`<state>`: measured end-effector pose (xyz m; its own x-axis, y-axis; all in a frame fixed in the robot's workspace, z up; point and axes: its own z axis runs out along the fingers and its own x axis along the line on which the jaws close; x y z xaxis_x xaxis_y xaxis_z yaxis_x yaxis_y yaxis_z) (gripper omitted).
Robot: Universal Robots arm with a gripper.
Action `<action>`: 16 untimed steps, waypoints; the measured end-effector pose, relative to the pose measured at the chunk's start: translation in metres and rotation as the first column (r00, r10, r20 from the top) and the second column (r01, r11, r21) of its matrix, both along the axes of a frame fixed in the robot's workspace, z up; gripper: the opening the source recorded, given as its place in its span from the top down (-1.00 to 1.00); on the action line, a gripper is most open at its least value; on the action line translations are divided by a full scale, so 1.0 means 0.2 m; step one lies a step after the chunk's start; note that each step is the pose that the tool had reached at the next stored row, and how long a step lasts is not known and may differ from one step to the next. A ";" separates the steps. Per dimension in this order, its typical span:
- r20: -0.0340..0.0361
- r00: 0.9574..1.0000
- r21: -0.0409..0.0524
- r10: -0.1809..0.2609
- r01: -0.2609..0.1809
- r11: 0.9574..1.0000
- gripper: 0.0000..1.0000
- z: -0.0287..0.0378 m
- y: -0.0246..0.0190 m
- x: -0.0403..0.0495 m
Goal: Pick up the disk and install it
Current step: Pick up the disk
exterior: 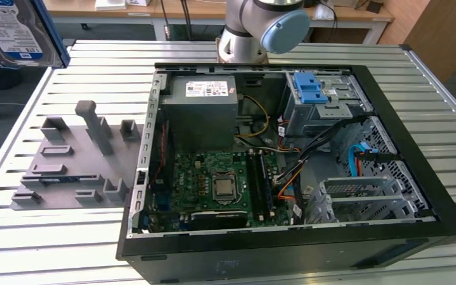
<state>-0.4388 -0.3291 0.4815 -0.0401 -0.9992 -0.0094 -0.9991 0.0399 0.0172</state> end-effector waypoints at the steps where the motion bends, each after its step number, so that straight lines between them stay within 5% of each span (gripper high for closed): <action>1: 0.000 1.000 0.000 0.000 0.000 1.000 0.27 0.000 0.000 0.002; 16: 0.000 1.000 0.000 0.000 0.000 1.000 0.27 0.000 0.000 0.032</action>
